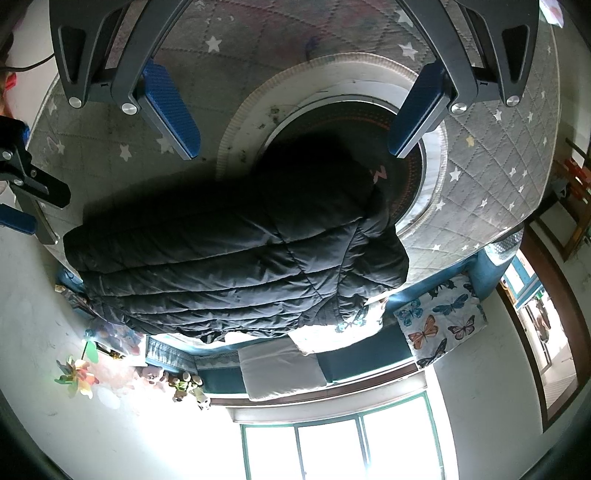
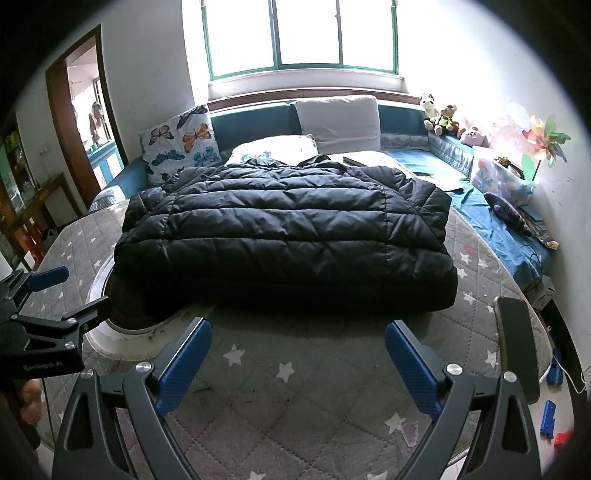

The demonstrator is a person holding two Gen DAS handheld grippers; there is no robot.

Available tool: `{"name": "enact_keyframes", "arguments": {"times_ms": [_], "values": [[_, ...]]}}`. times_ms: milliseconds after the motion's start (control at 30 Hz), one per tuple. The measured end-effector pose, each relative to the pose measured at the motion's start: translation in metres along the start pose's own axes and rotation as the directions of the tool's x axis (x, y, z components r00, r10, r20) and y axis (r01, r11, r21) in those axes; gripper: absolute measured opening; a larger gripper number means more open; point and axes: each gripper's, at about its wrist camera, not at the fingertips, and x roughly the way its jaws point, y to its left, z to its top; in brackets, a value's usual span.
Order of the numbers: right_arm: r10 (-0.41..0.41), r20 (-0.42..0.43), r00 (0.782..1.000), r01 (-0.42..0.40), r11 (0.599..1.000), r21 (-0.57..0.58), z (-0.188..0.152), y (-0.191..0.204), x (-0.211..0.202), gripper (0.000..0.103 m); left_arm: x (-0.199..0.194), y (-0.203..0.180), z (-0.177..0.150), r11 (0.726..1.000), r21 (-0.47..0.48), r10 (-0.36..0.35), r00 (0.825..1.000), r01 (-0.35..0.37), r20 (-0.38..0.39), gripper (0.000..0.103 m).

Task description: Fold large clothes

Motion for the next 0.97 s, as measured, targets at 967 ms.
{"name": "enact_keyframes", "arguments": {"times_ms": [967], "values": [[0.003, 0.002, 1.000, -0.003, 1.000, -0.004, -0.0007, 0.0013, -0.0015, 0.103, -0.0057, -0.0004, -0.0032, 1.000, 0.018, -0.008, 1.000, 0.007, 0.017, 0.103]]}}
